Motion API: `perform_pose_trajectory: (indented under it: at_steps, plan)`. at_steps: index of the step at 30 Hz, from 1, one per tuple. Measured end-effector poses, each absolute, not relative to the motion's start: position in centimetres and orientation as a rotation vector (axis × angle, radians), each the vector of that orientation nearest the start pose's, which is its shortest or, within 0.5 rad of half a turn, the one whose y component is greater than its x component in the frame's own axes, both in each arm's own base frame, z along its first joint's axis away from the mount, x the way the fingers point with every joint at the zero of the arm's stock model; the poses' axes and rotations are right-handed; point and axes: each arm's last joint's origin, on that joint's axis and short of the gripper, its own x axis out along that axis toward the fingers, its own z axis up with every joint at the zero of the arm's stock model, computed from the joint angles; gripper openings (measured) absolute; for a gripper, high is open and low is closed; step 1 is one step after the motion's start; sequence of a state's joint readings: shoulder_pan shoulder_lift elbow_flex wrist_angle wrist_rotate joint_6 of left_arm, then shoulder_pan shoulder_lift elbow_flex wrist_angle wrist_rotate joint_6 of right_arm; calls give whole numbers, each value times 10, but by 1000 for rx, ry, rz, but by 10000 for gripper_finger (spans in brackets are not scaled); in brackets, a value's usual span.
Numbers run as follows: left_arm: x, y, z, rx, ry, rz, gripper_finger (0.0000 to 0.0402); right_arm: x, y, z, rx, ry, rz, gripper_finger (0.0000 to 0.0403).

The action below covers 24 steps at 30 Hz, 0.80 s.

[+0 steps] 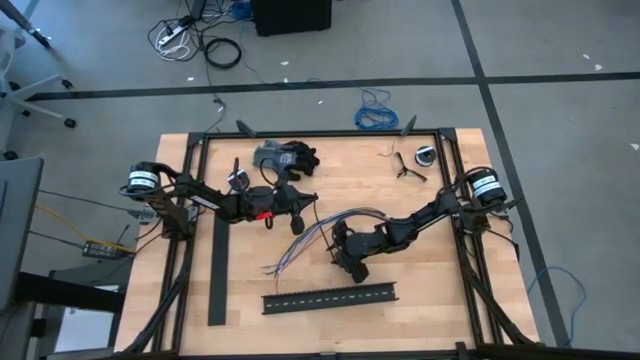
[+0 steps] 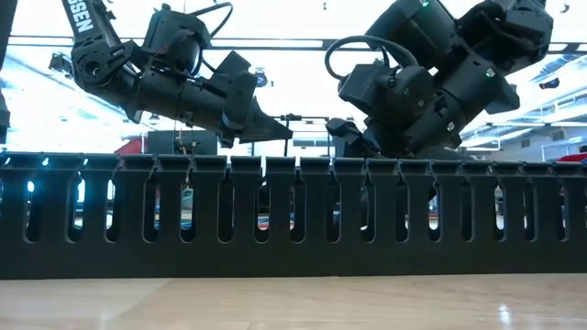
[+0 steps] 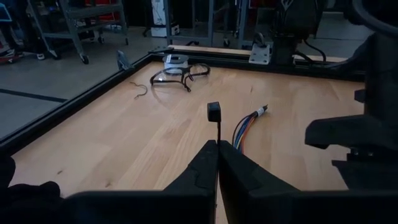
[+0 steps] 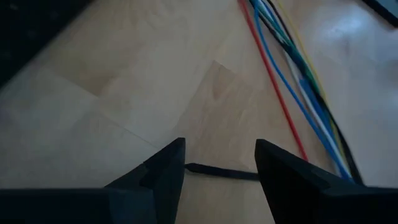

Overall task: Ziptie cables
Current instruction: Wrap the cables together using the black zip tie

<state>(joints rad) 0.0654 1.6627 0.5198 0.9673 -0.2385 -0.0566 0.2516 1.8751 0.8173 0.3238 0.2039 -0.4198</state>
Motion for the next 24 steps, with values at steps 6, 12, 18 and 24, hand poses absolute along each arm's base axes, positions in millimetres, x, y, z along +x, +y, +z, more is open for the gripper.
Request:
perform_pose_trajectory:
  at_steps: [6, 12, 18, 24]
  plan:
    - [294, 26, 152, -41, 168, 305, 0, 333, 78, 107, -581, 711, 165, 162]
    - [294, 26, 152, -41, 168, 303, 0, 333, 78, 106, -584, 716, 159, 132]
    - [294, 26, 152, -41, 168, 303, 0, 333, 77, 106, -585, 720, 154, 112]
    - [294, 26, 152, -41, 168, 303, 0, 333, 76, 106, -594, 723, 132, 111]
